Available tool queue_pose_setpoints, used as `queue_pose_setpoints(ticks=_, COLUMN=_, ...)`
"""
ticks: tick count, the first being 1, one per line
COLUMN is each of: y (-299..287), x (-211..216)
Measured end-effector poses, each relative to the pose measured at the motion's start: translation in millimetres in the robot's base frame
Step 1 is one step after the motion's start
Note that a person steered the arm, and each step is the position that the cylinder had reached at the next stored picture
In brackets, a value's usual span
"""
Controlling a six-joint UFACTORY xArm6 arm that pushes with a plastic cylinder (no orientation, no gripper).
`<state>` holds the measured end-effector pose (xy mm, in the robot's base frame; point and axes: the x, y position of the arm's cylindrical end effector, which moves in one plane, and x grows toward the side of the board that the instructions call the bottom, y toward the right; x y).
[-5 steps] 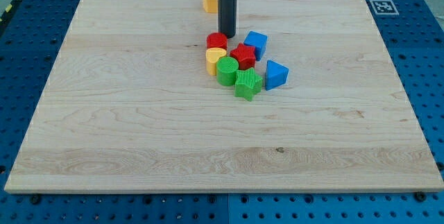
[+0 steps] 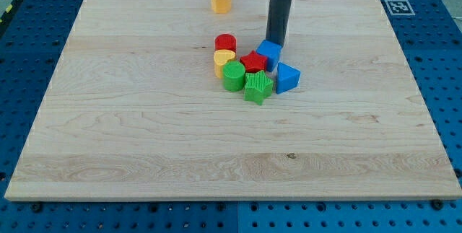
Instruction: Move the blue blocks into the red star
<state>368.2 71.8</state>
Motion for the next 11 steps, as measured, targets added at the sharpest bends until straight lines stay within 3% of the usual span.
queue_pose_setpoints(ticks=2, y=-8.9, x=16.5)
queue_pose_setpoints(ticks=3, y=34.6, x=13.2)
queue_pose_setpoints(ticks=4, y=70.7, x=38.8)
queue_pose_setpoints(ticks=5, y=72.1, x=78.6)
queue_pose_setpoints(ticks=6, y=69.3, x=82.9)
queue_pose_setpoints(ticks=8, y=-4.3, x=82.9)
queue_pose_setpoints(ticks=9, y=-12.3, x=82.9)
queue_pose_setpoints(ticks=11, y=43.6, x=116.1)
